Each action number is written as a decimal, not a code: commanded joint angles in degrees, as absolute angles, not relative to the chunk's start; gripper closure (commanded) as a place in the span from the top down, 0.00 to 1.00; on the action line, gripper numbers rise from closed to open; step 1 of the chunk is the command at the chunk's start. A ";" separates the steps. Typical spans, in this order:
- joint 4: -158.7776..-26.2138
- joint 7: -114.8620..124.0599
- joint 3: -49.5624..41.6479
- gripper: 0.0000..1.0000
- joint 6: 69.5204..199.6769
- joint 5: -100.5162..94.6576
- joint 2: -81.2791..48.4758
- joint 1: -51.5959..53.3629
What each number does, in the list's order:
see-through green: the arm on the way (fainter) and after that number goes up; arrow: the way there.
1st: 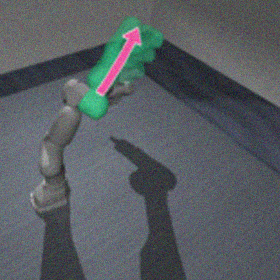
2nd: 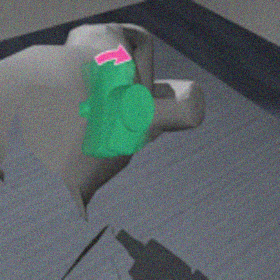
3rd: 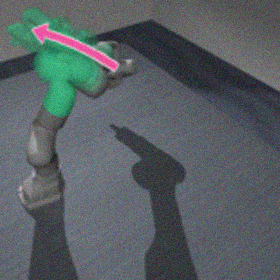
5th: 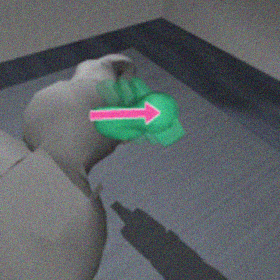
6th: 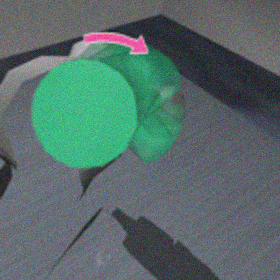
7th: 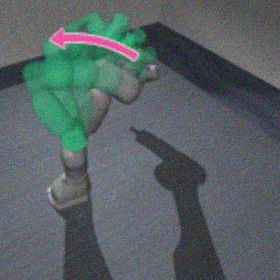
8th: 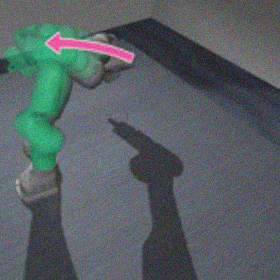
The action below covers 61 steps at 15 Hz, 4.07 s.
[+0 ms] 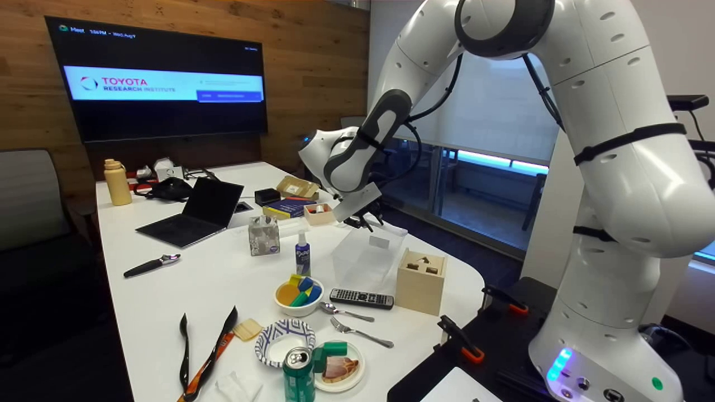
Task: Remove the white lid from the clear container.
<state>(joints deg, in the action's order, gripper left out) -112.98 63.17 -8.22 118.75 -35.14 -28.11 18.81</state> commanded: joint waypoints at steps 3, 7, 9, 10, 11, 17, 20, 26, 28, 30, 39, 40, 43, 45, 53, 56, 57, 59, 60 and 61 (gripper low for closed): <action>-116.62 74.61 -7.10 0.13 113.65 -36.71 -24.13 17.30; -117.33 80.58 -6.62 0.13 109.83 -37.13 -23.00 16.57; -117.62 82.31 -6.17 0.13 108.39 -36.78 -22.65 15.92; -117.57 82.66 -5.94 0.13 107.84 -36.63 -22.70 15.59; -117.55 82.09 -5.46 0.13 108.10 -36.36 -22.85 14.96; -118.85 76.31 -2.94 0.67 114.81 -36.17 -22.39 11.02; -118.24 70.50 -2.44 0.89 121.19 -34.70 -24.49 8.54; -117.04 59.66 -3.21 1.00 128.75 -27.19 -30.19 6.04; -116.41 56.37 -3.16 1.00 129.97 -23.90 -32.27 5.75; -115.63 54.45 -3.64 1.00 130.25 -21.47 -34.07 6.28; -109.08 54.63 -6.78 1.00 133.07 -21.45 -41.07 7.86; -108.54 55.17 -7.46 1.00 133.58 -21.75 -41.48 8.11; -106.76 54.92 -8.76 1.00 133.83 -21.67 -42.44 8.16; -105.78 54.56 -9.31 1.00 133.95 -21.64 -42.88 8.02; -99.68 51.93 -10.50 1.00 132.40 -21.43 -45.77 7.32; -97.16 50.21 -11.18 1.00 132.31 -21.25 -47.11 6.95; -96.26 49.61 -11.40 1.00 132.25 -21.07 -47.62 6.70; -94.67 48.48 -11.73 1.00 131.98 -20.74 -48.60 6.27; -93.86 47.78 -11.85 1.00 131.84 -20.49 -49.16 5.96; -93.12 47.22 -12.00 1.00 131.70 -20.11 -49.71 5.74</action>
